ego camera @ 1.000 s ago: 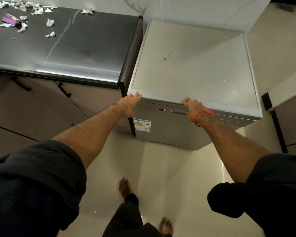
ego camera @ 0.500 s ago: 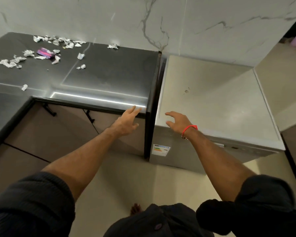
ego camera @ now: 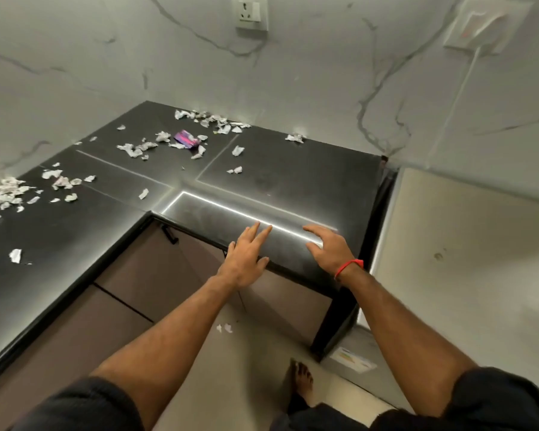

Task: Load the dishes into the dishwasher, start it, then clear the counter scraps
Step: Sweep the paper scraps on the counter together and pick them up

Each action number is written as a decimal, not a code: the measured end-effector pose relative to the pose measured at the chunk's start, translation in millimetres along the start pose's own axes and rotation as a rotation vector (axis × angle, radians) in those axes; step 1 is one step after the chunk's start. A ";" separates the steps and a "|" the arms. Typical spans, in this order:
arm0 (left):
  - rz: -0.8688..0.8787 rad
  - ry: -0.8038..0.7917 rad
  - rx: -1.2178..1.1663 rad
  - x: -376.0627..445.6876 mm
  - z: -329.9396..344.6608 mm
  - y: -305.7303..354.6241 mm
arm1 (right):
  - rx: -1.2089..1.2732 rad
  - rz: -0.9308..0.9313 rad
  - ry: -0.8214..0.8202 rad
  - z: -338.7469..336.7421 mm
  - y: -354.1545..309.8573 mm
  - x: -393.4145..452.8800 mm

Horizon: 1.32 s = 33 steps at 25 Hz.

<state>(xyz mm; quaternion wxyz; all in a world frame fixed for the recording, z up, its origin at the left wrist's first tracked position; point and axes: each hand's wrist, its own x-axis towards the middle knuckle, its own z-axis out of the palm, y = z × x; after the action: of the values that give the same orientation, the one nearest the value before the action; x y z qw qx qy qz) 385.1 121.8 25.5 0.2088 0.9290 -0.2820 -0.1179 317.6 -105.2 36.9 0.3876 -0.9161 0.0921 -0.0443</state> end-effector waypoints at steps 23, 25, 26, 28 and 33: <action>-0.224 0.057 0.059 143.7 -84.4 -194.8 | 0.097 0.119 -0.156 102.7 -56.8 244.7; -0.240 0.045 0.076 154.0 -101.4 -223.0 | 0.063 0.140 -0.140 121.9 -68.3 262.0; -0.248 0.020 0.115 155.8 -106.9 -235.5 | 0.041 0.147 -0.138 131.1 -73.6 269.5; -0.273 -0.058 0.187 155.7 -112.6 -254.9 | 0.019 0.163 -0.125 148.4 -87.2 285.1; -0.264 -0.208 0.186 165.1 -115.3 -263.5 | -0.089 0.194 -0.087 184.1 -113.0 318.4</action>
<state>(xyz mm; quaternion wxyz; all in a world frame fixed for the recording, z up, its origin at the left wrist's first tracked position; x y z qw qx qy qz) 683.3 262.8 -8.9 0.0746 0.9560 -0.1873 -0.2129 672.6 36.5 -6.8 0.3526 -0.9203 0.1655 0.0374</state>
